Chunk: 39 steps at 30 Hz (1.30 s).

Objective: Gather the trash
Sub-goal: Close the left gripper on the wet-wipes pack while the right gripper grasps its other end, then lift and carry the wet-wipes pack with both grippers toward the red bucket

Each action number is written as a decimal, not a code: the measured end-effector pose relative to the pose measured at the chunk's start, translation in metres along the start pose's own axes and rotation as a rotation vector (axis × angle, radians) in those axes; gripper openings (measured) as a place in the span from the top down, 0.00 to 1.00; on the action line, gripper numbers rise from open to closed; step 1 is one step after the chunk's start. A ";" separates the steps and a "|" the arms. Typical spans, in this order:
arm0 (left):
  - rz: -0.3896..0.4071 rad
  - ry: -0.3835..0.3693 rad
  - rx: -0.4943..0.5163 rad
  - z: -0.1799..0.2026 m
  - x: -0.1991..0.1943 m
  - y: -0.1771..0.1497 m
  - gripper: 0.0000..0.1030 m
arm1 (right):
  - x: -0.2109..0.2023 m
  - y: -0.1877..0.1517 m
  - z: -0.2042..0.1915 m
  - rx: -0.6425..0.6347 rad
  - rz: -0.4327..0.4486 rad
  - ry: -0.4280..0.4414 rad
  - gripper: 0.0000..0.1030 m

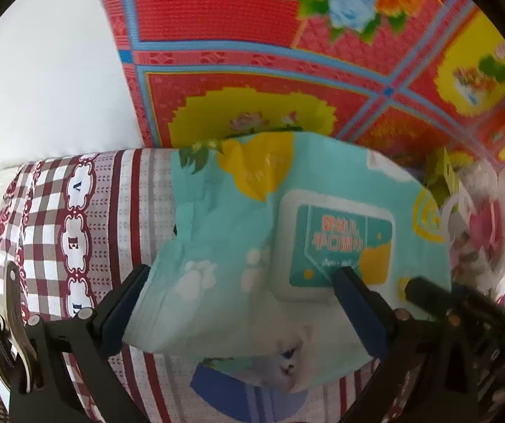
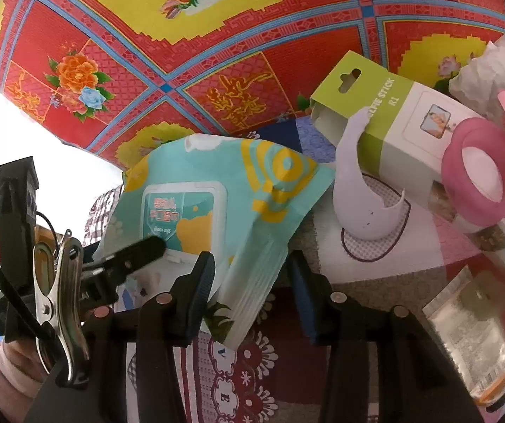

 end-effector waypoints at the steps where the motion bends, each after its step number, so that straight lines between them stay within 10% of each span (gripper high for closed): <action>1: -0.019 0.002 0.009 0.001 0.000 -0.001 0.00 | -0.002 -0.001 0.001 -0.009 -0.001 -0.001 0.56; 9: 0.012 -0.036 -0.115 -0.011 -0.014 0.002 0.40 | -0.006 -0.001 0.007 0.042 -0.018 0.012 0.57; 20: 0.014 -0.069 -0.134 0.009 -0.013 -0.021 0.51 | -0.008 -0.008 -0.013 -0.082 0.015 -0.057 0.77; 39: 0.105 -0.016 -0.215 -0.010 -0.097 -0.088 0.53 | -0.033 -0.040 -0.061 -0.233 0.035 0.038 0.78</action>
Point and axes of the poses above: each gripper's, at about its wrist camera, not at the fingertips, and x roughly the way its jaws point, z to its right, y to its top, the point moved 1 cm from there along x, roughly the way its jaws point, and after that the axes turned 2 degrees about y, right-handed, at the moved point
